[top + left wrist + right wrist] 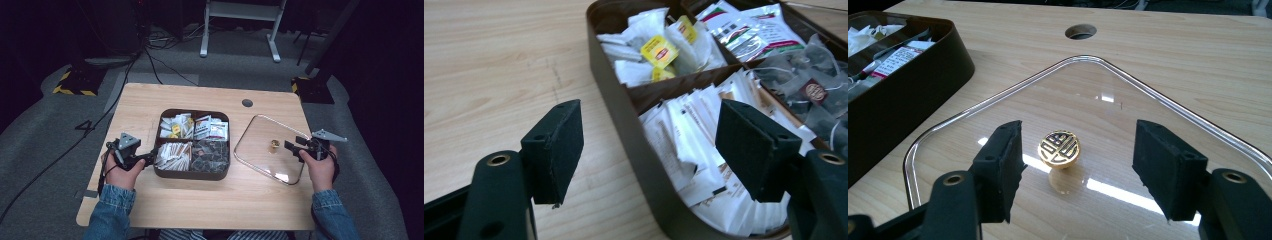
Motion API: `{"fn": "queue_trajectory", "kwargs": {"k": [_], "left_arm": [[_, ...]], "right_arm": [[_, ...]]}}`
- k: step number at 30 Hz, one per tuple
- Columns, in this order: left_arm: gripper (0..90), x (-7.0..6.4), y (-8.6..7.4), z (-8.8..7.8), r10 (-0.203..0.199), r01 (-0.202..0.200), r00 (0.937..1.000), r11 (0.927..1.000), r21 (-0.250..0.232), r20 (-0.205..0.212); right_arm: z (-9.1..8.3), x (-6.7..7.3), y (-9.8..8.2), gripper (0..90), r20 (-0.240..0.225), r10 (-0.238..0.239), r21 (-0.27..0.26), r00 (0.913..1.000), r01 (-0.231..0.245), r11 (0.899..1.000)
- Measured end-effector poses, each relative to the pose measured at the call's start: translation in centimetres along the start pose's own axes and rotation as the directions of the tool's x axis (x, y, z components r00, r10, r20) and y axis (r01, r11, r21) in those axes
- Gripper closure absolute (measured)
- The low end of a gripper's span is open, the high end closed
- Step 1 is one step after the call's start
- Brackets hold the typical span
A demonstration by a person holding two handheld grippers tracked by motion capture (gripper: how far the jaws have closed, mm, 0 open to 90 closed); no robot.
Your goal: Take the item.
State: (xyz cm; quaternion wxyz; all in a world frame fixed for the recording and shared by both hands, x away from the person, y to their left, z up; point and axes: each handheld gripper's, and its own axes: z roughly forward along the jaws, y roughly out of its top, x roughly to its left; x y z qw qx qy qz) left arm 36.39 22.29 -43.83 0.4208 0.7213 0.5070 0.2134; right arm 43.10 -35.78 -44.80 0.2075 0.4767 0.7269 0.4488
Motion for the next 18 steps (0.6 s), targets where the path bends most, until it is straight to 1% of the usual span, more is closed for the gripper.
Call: {"fn": "queue_trajectory", "kwargs": {"k": [2,3,4,5,6,7,9,11,13,14,15,16,18], "left_arm": [[28.9,-0.4,0.3,0.5,-0.014,0.014,0.9998,0.9998,-0.013,-0.015],[29.0,-0.6,0.4,0.6,-0.021,0.021,0.9998,0.9997,-0.014,-0.006],[29.0,-0.6,0.4,0.6,-0.021,0.021,0.9998,0.9997,-0.014,-0.006],[29.0,-1.0,0.6,1.1,-0.015,0.015,0.9999,0.9998,-0.016,0.004],[29.1,-1.2,0.7,1.4,-0.009,0.009,0.9999,0.9999,-0.009,0.007],[29.7,-1.3,0.7,1.6,-0.013,0.013,0.9998,0.9999,0.001,0.014],[32.0,-1.5,0.8,2.2,-0.007,0.007,0.9998,0.9998,0.017,0.018],[34.6,-1.7,0.9,2.7,0.016,-0.016,0.9999,0.9990,0.042,0.005],[37.8,-1.8,0.8,3.1,0.032,-0.032,0.9995,0.9977,0.060,0.002],[39.8,-1.9,0.8,3.3,0.041,-0.041,0.9992,0.9960,0.080,-0.001],[42.5,-1.9,0.7,3.4,0.054,-0.054,0.9985,0.9954,0.079,-0.003],[43.8,-2.1,0.8,3.4,0.068,-0.067,0.9976,0.9943,0.083,-0.016],[51.4,-2.1,0.8,3.6,0.090,-0.088,0.9959,0.9915,0.096,-0.015]], "right_arm": [[0.0,0.2,-0.1,37.9,-0.004,-0.005,0.007,1.0000,0.005,1.000],[0.0,0.3,-0.2,37.9,-0.003,-0.010,0.008,0.9999,0.010,1.000],[0.0,0.3,-0.3,37.9,-0.006,-0.010,0.009,0.9999,0.010,1.000],[-0.1,0.4,-0.4,37.9,-0.005,-0.012,0.012,0.9999,0.012,1.000],[-0.2,0.4,-0.5,37.9,-0.002,-0.021,0.016,0.9998,0.021,1.000],[-0.3,0.4,-0.6,37.9,0.000,-0.022,0.019,0.9998,0.022,1.000],[-0.6,0.2,-0.9,37.9,0.007,-0.020,0.023,0.9998,0.020,1.000],[-1.0,0.1,-1.1,38.0,0.014,-0.015,0.020,0.9998,0.015,1.000],[-1.3,-0.2,-1.2,37.9,0.021,-0.010,0.017,0.9997,0.009,1.000],[-1.4,-0.2,-1.3,37.9,0.025,-0.003,0.013,0.9997,0.003,1.000],[-1.5,-0.3,-1.3,37.9,0.024,0.000,0.009,0.9997,0.000,1.000],[-1.5,-0.3,-1.3,37.9,0.026,0.001,0.010,0.9997,-0.001,1.000],[-1.4,-0.2,-1.4,37.9,0.023,-0.001,0.015,0.9997,0.000,1.000]]}}
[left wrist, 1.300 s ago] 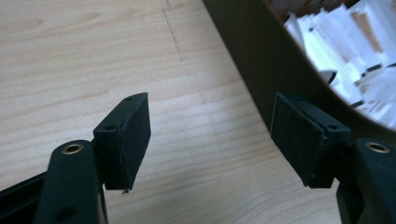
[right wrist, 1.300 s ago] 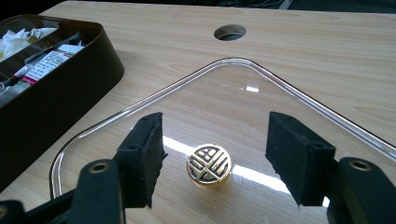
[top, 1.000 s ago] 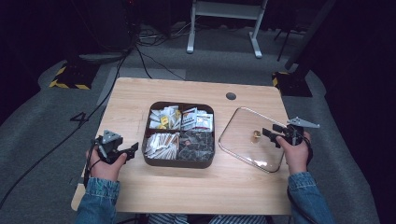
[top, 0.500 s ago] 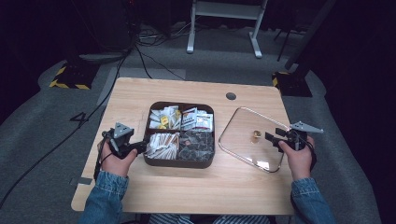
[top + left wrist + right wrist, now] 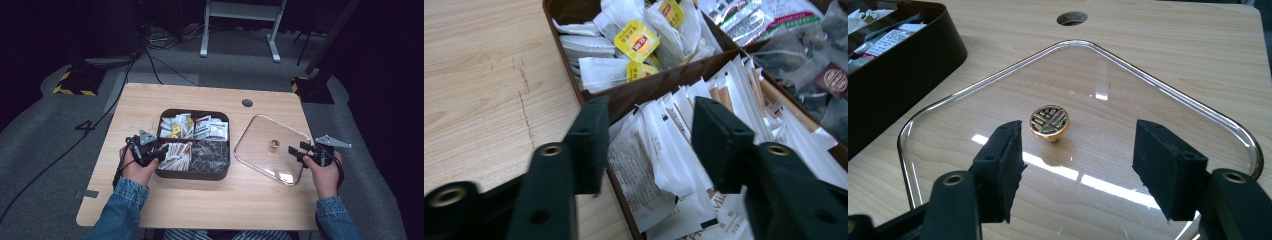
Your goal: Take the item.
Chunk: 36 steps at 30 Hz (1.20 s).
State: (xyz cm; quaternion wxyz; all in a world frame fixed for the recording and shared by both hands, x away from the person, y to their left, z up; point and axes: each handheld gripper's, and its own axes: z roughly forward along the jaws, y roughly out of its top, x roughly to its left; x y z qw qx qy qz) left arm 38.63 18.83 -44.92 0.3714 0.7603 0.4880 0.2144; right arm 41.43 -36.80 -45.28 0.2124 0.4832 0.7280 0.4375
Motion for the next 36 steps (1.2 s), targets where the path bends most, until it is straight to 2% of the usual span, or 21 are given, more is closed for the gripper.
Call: {"fn": "queue_trajectory", "kwargs": {"k": [4,7,9,11,12,14,18,23,26,29,32,36], "left_arm": [[56.6,-0.5,-0.1,0.6,0.029,-0.029,0.9996,0.9988,0.039,-0.002],[58.2,-0.7,-0.1,0.9,0.052,-0.051,0.9986,0.9964,0.067,-0.011],[60.5,-0.9,-0.2,1.1,0.069,-0.067,0.9971,0.9949,0.076,-0.031],[62.7,-1.2,-0.1,1.2,0.105,-0.099,0.9927,0.9903,0.097,-0.059],[64.3,-1.3,0.0,1.2,0.131,-0.122,0.9884,0.9863,0.111,-0.077],[68.3,-1.5,0.0,1.2,0.154,-0.140,0.9833,0.9811,0.133,-0.098],[72.9,-1.5,0.1,1.4,0.136,-0.120,0.9876,0.9755,0.185,-0.079],[76.7,-1.3,0.1,1.6,0.116,-0.100,0.9914,0.9701,0.221,-0.060],[79.5,-1.3,0.1,1.7,0.137,-0.119,0.9882,0.9670,0.225,-0.067],[84.1,-1.1,0.1,1.7,0.134,-0.116,0.9884,0.9685,0.220,-0.071],[87.8,-0.9,0.0,1.6,0.126,-0.116,0.9912,0.9717,0.206,-0.038],[88.9,-0.6,0.0,1.6,0.102,-0.095,0.9945,0.9757,0.198,-0.023]], "right_arm": [[0.0,0.3,-0.1,38.0,-0.003,-0.025,0.005,0.9997,0.025,1.000],[-0.1,0.4,0.0,38.0,-0.006,-0.024,-0.005,0.9997,0.024,1.000],[-0.2,0.4,0.0,37.9,-0.008,-0.025,-0.006,0.9997,0.025,1.000],[-0.1,0.4,0.0,37.9,-0.008,-0.029,-0.004,0.9995,0.029,1.000],[-0.1,0.4,-0.1,37.9,-0.009,-0.029,-0.002,0.9995,0.029,1.000],[0.1,0.5,-0.1,37.9,-0.011,-0.032,0.000,0.9994,0.032,0.999],[0.1,0.6,-0.1,38.0,-0.015,-0.037,0.003,0.9992,0.037,0.999],[0.2,0.7,-0.2,38.0,-0.016,-0.037,0.007,0.9992,0.037,0.999],[0.3,0.7,-0.2,38.0,-0.018,-0.040,0.013,0.9990,0.040,0.999],[0.3,0.7,-0.3,37.9,-0.019,-0.039,0.016,0.9990,0.040,0.999],[0.4,0.6,-0.3,38.0,-0.019,-0.039,0.017,0.9991,0.039,0.999],[0.4,0.5,-0.4,38.0,-0.016,-0.033,0.019,0.9993,0.034,0.999]]}}
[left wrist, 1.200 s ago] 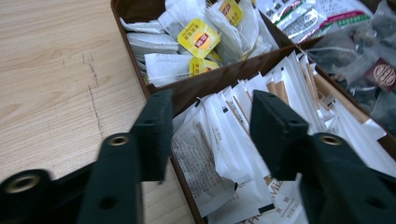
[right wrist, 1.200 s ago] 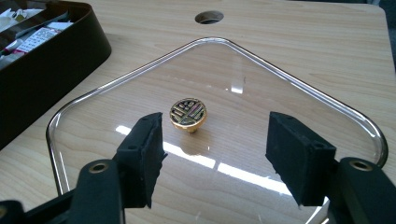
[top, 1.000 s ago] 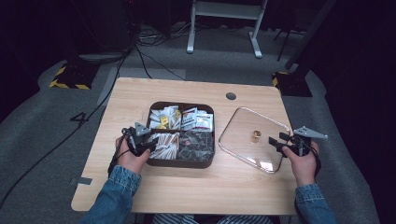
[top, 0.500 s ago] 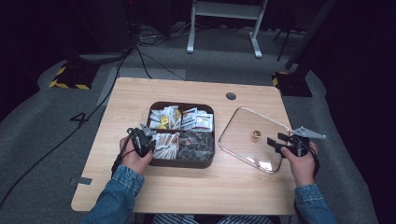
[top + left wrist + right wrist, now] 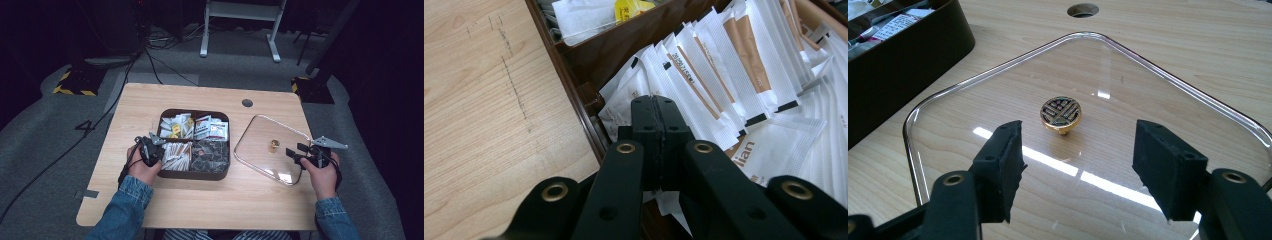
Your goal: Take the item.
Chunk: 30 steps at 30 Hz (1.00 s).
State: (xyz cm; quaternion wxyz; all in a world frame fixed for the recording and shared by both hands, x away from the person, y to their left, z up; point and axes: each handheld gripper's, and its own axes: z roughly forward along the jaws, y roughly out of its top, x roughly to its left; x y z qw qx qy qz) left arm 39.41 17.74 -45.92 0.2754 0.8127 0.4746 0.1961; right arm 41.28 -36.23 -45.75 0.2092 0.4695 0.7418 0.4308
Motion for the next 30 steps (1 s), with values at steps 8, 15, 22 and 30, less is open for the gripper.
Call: {"fn": "queue_trajectory", "kwargs": {"k": [8,15,22,30], "left_arm": [[89.1,1.1,-0.1,-1.5,-0.069,0.081,0.9938,0.9878,-0.133,0.087],[89.0,1.6,-0.1,-2.8,-0.085,0.125,0.9806,0.9644,-0.233,0.177],[89.1,1.4,0.0,-3.5,-0.080,0.155,0.9624,0.9460,-0.285,0.260],[89.1,1.2,0.2,-4.2,-0.072,0.210,0.9219,0.9180,-0.336,0.381]], "right_arm": [[-0.1,-0.1,0.0,38.7,0.013,-0.001,-0.020,0.9999,0.002,1.000],[-0.1,-0.2,0.1,39.1,0.018,0.004,-0.029,0.9998,-0.004,1.000],[0.0,-0.3,0.0,39.1,0.019,0.012,-0.033,0.9998,-0.011,0.999],[0.0,-0.3,0.0,39.1,0.019,0.014,-0.034,0.9997,-0.013,0.999]]}}
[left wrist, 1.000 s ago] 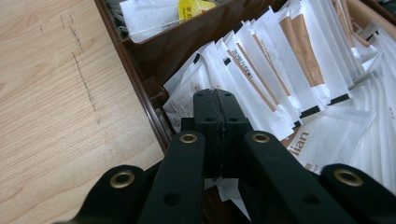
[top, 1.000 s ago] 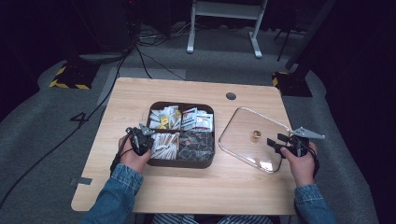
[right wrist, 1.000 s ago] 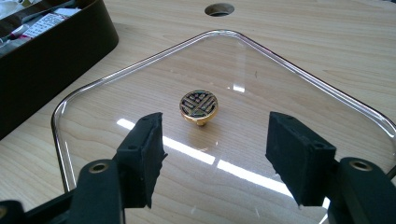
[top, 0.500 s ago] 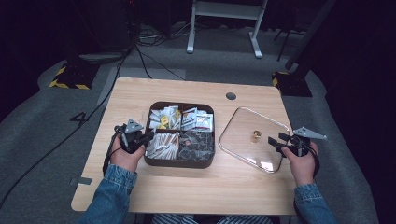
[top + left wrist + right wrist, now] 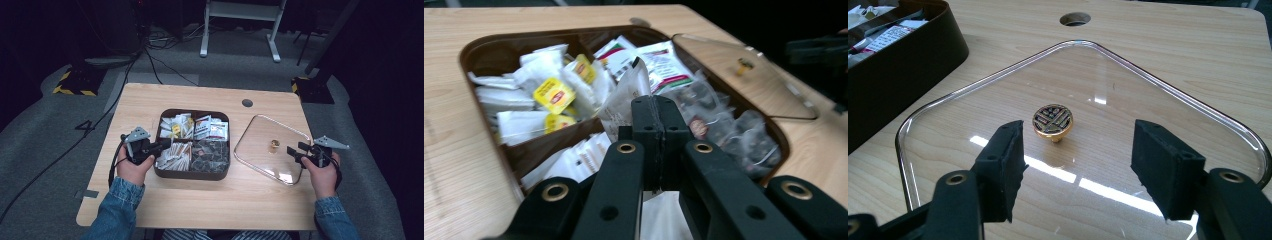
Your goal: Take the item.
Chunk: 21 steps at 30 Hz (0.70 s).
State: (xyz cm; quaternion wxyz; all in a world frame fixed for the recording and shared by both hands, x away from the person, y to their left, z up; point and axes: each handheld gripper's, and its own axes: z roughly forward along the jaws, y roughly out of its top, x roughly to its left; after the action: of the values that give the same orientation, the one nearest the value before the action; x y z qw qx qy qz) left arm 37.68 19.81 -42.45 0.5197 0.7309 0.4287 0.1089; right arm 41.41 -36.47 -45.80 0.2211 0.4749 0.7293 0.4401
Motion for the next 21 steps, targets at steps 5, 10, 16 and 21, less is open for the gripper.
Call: {"fn": "queue_trajectory", "kwargs": {"k": [5,10,16,21], "left_arm": [[89.0,-0.3,0.1,0.0,-0.009,0.010,0.9990,0.9998,-0.018,0.044],[89.0,-0.9,0.3,-0.2,-0.002,0.004,0.9980,0.9998,-0.022,0.063],[89.1,-2.6,0.7,0.2,0.056,-0.056,0.9958,0.9984,-0.014,0.072],[89.0,-4.2,0.8,0.6,0.095,-0.095,0.9897,0.9954,-0.001,0.108]], "right_arm": [[0.0,0.0,0.0,39.1,0.000,0.001,0.000,1.0000,-0.001,1.000],[-0.1,0.0,0.0,39.1,0.000,0.000,0.000,1.0000,0.000,1.000],[0.0,0.0,0.0,39.0,0.001,-0.003,-0.001,1.0000,0.003,1.000],[0.0,0.1,0.1,39.0,0.000,-0.003,0.001,1.0000,0.003,1.000]]}}
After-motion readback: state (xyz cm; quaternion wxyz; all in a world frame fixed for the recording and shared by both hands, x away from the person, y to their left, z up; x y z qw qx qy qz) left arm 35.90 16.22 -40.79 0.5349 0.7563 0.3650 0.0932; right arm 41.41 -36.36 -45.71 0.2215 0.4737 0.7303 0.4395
